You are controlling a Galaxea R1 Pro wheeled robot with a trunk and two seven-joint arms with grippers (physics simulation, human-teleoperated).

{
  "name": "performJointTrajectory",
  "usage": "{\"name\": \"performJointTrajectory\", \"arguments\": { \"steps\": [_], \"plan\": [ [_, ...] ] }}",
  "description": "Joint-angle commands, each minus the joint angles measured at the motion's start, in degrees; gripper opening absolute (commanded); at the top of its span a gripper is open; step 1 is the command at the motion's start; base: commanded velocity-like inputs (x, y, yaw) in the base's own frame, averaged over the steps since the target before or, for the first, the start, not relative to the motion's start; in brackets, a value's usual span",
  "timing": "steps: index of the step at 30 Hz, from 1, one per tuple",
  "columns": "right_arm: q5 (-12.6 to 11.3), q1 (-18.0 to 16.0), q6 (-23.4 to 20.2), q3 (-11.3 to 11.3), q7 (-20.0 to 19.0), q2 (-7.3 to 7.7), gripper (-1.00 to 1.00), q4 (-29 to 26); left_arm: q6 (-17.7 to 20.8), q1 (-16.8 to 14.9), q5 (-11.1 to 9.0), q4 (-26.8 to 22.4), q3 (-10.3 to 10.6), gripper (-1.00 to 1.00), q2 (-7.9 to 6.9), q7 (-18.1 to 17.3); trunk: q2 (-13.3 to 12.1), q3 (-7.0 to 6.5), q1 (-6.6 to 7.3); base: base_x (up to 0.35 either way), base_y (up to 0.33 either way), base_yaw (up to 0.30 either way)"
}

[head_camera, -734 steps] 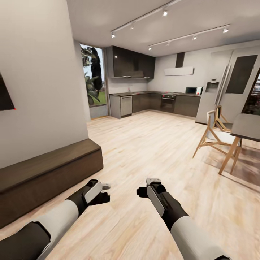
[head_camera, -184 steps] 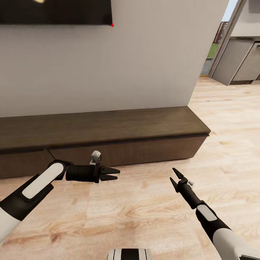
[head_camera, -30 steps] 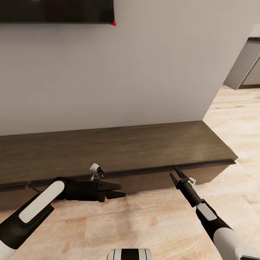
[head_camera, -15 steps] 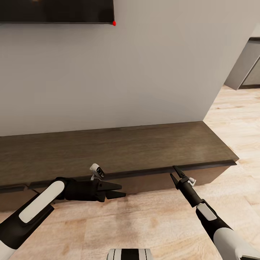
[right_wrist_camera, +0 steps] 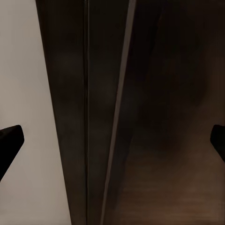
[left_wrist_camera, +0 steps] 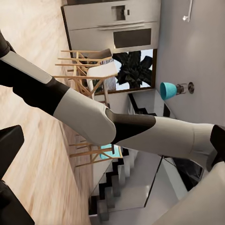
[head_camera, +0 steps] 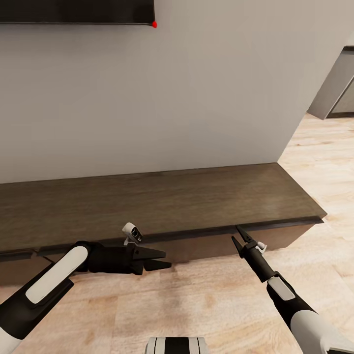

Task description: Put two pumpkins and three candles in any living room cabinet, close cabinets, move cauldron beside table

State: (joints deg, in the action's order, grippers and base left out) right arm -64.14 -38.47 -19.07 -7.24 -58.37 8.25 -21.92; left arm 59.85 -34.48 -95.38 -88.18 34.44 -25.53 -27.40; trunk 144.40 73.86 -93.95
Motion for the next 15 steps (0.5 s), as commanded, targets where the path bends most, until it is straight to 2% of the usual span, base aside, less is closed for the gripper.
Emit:
{"name": "performJointTrajectory", "arguments": {
  "steps": [1, 15],
  "plan": [
    [-0.4, 0.0, -0.5, 0.0, -0.1, 0.0, 1.0, 0.0, 0.0, -0.1, 0.3, 0.0, 0.1, 1.0, -0.04, -0.5, 0.0, 0.04, 0.01, 0.0, 0.0, 0.0],
    [-0.4, 0.0, -0.5, 0.0, -0.2, -0.03, 1.0, 0.0, 0.0, -0.1, 0.3, 0.1, 0.1, 1.0, -0.03, -0.5, 0.0, 0.04, 0.01, 0.018, 0.0, 0.0]
  ]
}}
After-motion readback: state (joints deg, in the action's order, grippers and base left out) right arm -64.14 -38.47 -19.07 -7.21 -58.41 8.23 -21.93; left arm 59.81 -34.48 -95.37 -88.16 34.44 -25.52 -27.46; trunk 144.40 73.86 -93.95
